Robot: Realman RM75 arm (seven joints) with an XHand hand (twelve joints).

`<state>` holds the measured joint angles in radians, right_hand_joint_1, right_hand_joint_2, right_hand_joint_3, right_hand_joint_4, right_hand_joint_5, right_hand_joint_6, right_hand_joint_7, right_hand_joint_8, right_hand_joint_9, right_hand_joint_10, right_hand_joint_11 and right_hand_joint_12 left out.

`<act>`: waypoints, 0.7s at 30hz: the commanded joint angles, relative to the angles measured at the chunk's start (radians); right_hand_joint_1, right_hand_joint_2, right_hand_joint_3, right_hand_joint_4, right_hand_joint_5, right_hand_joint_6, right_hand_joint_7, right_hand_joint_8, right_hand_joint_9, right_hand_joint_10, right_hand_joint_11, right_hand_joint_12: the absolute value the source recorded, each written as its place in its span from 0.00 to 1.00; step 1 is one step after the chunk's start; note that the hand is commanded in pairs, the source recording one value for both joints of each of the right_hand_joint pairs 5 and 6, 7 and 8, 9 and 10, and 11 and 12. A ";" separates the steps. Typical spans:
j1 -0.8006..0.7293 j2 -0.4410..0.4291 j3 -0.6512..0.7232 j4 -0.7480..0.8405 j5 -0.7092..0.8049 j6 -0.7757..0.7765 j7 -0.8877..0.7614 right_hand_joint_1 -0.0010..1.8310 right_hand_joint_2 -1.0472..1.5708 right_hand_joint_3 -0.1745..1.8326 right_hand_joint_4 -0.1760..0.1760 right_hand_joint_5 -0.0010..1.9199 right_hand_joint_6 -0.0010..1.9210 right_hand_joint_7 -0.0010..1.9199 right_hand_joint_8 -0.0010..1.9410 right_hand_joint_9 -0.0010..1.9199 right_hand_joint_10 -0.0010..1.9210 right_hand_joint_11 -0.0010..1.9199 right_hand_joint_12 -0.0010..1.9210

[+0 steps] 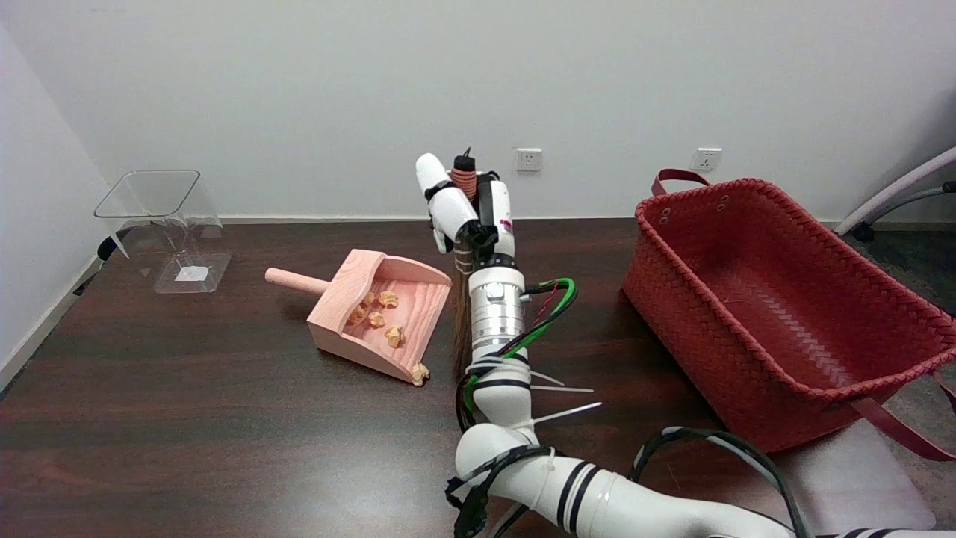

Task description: Use the broom to sweep the yellow paper into the dustpan.

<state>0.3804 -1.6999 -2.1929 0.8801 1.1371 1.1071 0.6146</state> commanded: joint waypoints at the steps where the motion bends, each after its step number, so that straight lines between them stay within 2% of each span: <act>1: 0.052 -0.090 -0.054 -0.149 -0.004 0.068 -0.195 0.36 1.00 0.17 0.50 1.00 1.00 0.99 0.98 1.00 1.00 1.00 1.00; 9: 0.103 -0.176 -0.056 -0.331 -0.006 0.068 -0.189 0.35 1.00 0.16 0.50 1.00 1.00 0.98 0.97 1.00 1.00 1.00 1.00; 21: 0.121 -0.236 -0.054 -0.402 0.004 0.057 -0.167 0.34 1.00 0.13 0.50 1.00 1.00 0.96 0.95 1.00 1.00 1.00 1.00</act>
<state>0.4544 -1.8345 -2.2397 0.6295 1.1326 1.1589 0.4566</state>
